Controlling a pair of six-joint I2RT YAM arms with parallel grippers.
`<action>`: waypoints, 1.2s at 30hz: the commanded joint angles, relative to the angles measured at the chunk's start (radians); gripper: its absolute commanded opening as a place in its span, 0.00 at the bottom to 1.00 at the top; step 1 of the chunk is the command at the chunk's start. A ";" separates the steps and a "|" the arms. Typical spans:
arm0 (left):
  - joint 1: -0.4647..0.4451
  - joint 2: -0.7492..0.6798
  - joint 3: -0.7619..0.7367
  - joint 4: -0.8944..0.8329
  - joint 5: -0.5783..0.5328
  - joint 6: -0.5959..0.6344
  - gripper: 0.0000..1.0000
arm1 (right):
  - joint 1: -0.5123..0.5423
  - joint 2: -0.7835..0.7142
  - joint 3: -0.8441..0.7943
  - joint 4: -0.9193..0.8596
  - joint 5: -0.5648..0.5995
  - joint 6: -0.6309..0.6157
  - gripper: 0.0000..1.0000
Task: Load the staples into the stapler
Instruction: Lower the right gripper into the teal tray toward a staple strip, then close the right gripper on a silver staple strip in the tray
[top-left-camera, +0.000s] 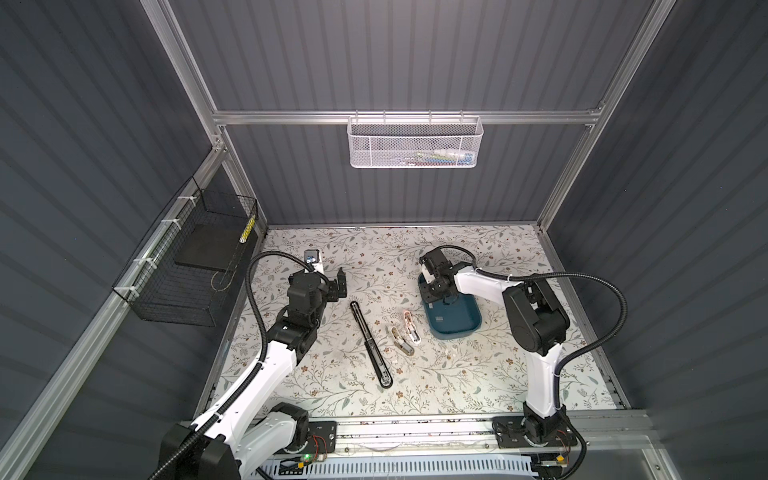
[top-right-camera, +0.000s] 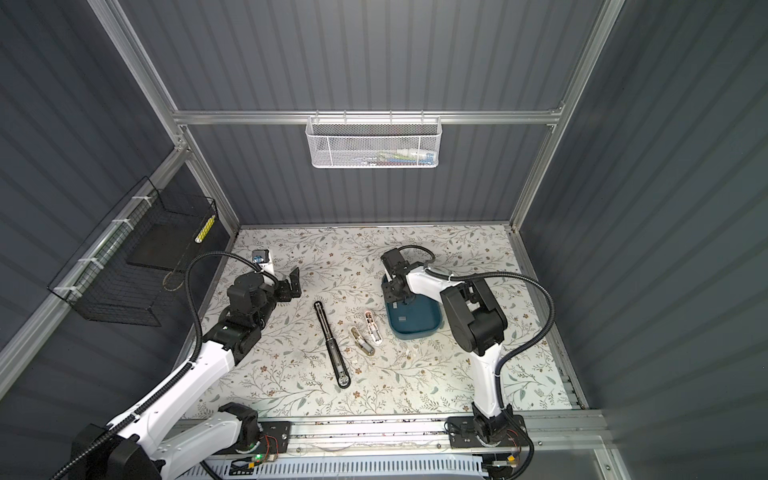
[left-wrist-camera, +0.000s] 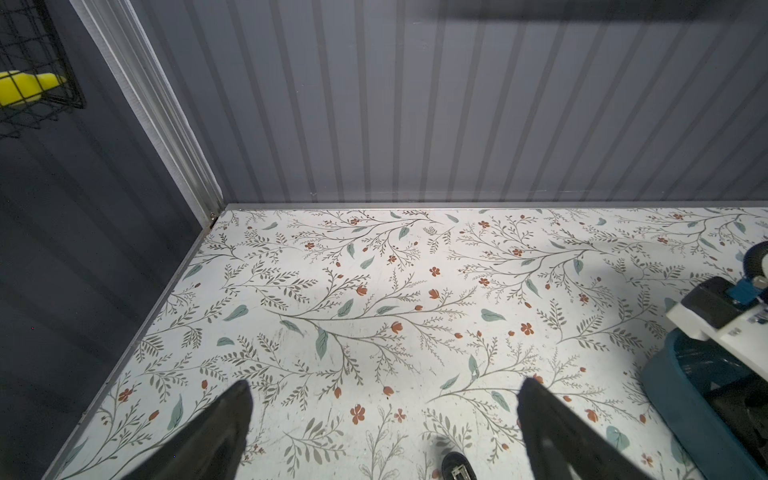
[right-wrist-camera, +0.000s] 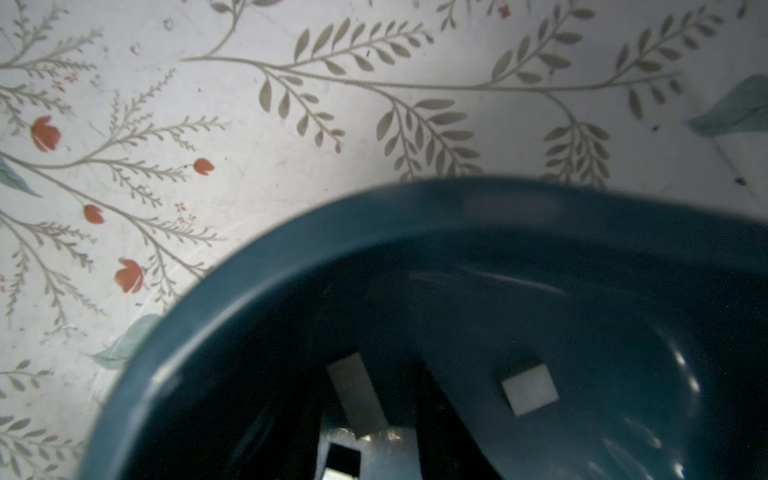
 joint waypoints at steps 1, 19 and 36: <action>0.004 -0.014 0.035 0.007 0.012 0.001 1.00 | -0.003 0.048 -0.003 0.020 0.009 -0.001 0.41; 0.004 -0.002 0.033 0.013 0.026 -0.007 0.99 | -0.018 -0.031 -0.134 0.011 0.101 0.125 0.17; 0.004 0.009 0.026 0.020 0.025 -0.007 0.99 | -0.022 -0.030 -0.117 -0.070 0.076 0.167 0.29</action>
